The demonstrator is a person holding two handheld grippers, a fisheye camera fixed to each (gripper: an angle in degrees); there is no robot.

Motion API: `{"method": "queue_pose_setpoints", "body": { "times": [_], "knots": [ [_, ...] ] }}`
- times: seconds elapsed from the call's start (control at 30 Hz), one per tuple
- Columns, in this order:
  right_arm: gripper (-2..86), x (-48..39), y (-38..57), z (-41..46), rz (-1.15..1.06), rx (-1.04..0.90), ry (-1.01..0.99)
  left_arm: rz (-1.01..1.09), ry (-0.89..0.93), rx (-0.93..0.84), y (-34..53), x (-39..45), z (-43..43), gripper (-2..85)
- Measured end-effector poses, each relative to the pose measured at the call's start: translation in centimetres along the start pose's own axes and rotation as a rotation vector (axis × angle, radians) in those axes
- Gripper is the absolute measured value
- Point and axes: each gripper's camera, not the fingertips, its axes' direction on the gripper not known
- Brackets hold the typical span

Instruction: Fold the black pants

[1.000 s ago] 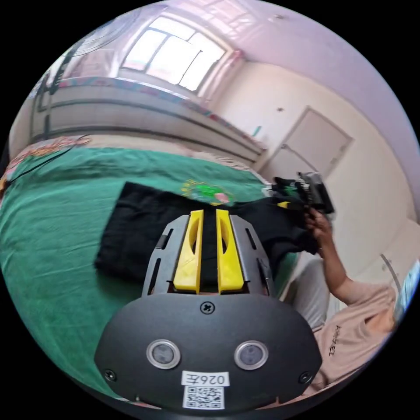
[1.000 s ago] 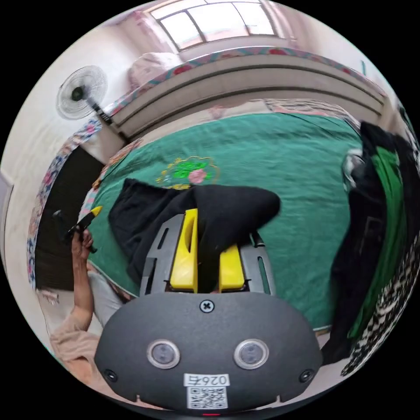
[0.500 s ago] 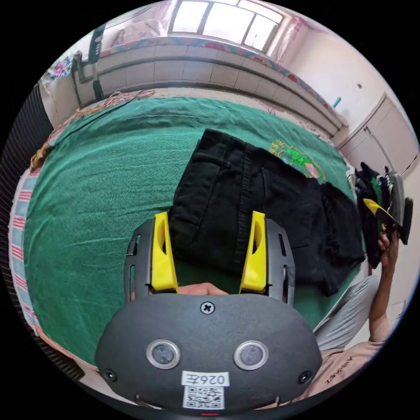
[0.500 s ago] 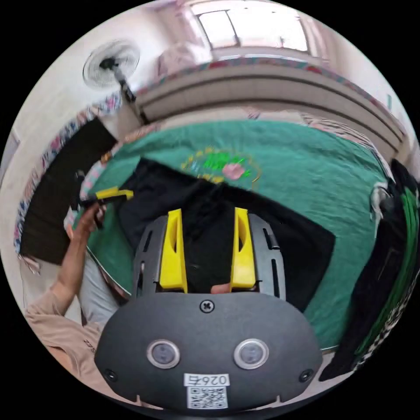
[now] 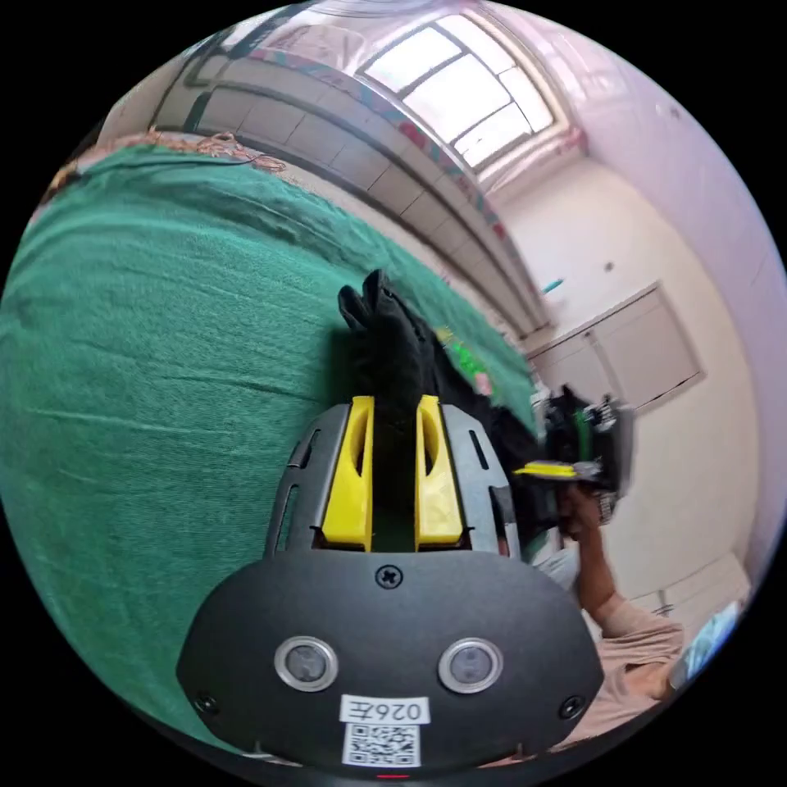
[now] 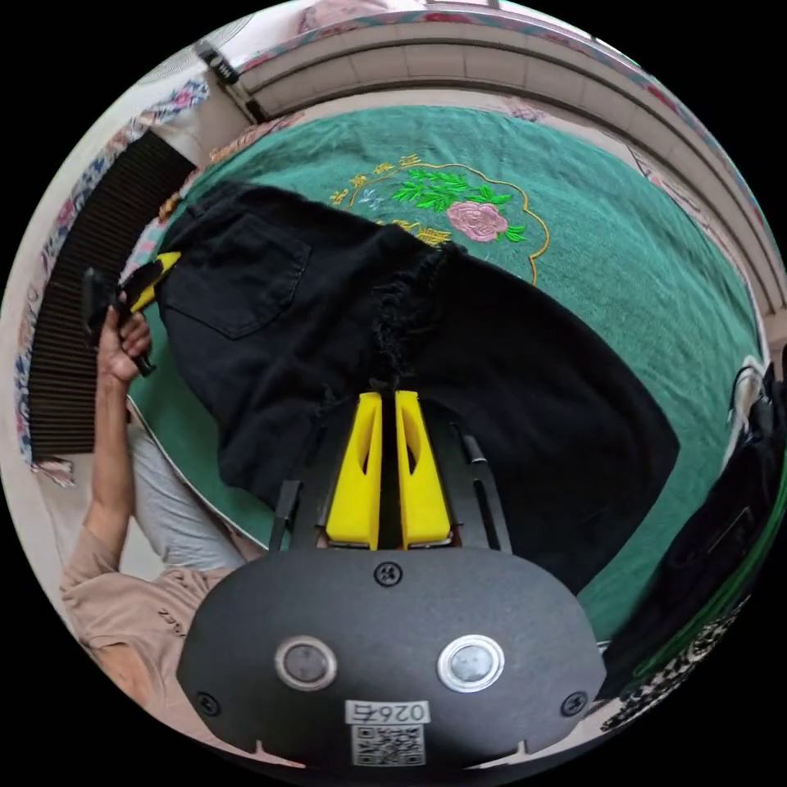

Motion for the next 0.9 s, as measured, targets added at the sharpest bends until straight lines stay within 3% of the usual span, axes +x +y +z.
{"method": "queue_pose_setpoints", "body": {
  "times": [0.07, 0.3, 0.47, 0.57, 0.7, 0.8, 0.9],
  "knots": [
    [-1.1, 4.2, 0.8, -3.5, 0.06, 0.067, -0.098, -0.032, 0.145, 0.07, 0.4, -1.2, -1.7, 7.0],
    [-1.2, 14.1, 5.7, -21.4, 0.196, 0.432, -0.102, 0.06, 0.208, 0.252, -0.4, -0.5, -10.4, 5.2],
    [-1.2, 23.6, 10.9, -34.4, 0.312, 0.671, 0.046, 0.04, 0.089, 0.379, 0.3, -3.5, -17.8, 5.2],
    [-1.2, 30.1, 13.2, -39.0, 0.385, 0.687, 0.244, 0.02, -0.001, 0.417, 0.6, -5.2, -20.2, 5.2],
    [-1.1, 42.3, 16.7, -39.3, 0.526, 0.607, 0.275, -0.131, -0.09, 0.304, -0.2, -8.0, -19.5, 5.9],
    [0.0, 50.5, 21.6, -32.4, 0.685, 0.564, 0.218, -0.285, -0.154, 0.361, 0.8, -9.2, -21.2, 8.8],
    [3.3, 53.7, 25.3, -30.0, 0.782, 0.555, 0.249, -0.254, -0.273, 0.516, 2.0, -6.2, -24.2, 9.1]
  ]
}}
